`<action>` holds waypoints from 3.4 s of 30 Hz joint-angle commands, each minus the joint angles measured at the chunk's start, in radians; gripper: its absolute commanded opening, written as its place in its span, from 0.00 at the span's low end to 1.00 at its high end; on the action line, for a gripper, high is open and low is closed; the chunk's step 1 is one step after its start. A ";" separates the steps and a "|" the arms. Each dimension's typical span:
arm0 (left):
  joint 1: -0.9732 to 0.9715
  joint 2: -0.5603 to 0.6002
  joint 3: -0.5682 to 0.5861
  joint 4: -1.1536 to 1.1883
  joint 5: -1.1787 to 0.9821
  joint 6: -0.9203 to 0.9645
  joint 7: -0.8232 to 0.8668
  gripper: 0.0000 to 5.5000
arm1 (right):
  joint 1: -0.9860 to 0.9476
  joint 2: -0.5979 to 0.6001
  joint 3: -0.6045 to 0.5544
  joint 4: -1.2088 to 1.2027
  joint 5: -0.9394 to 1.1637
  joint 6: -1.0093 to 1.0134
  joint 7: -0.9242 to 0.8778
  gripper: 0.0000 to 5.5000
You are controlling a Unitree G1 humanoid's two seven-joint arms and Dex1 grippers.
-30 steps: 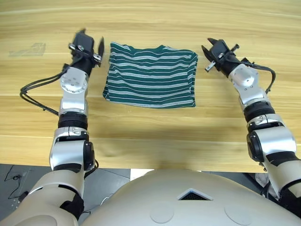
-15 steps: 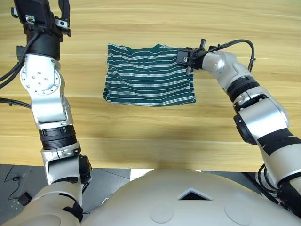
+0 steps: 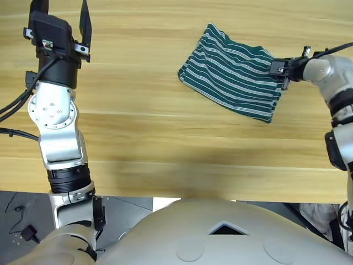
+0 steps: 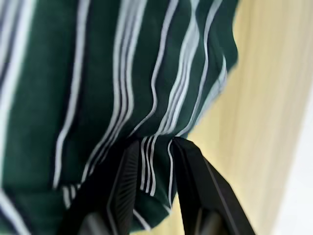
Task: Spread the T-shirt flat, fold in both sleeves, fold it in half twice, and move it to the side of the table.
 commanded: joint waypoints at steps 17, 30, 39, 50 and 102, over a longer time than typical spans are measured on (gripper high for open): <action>0.040 -0.030 -0.068 -0.048 0.037 0.000 -0.008 0.52 | 0.749 -0.104 -0.006 -1.326 0.374 0.307 0.312 0.23; 0.235 0.214 -0.047 -0.015 0.183 -0.298 -0.157 0.52 | 0.875 -0.003 -0.480 -1.499 1.212 0.540 0.248 0.23; 0.406 0.410 -0.200 0.026 0.404 -0.642 -0.281 0.53 | 0.923 -0.135 -0.455 -1.094 0.408 -0.171 0.154 0.29; 0.347 0.424 -0.316 0.170 0.473 -0.756 -0.302 0.53 | 0.801 -0.165 -0.371 -0.691 -0.073 -0.672 -0.156 0.57; 0.420 0.612 -0.480 0.048 0.063 -0.454 -0.658 0.02 | 0.857 -0.210 -0.001 -1.084 0.826 0.008 0.289 0.00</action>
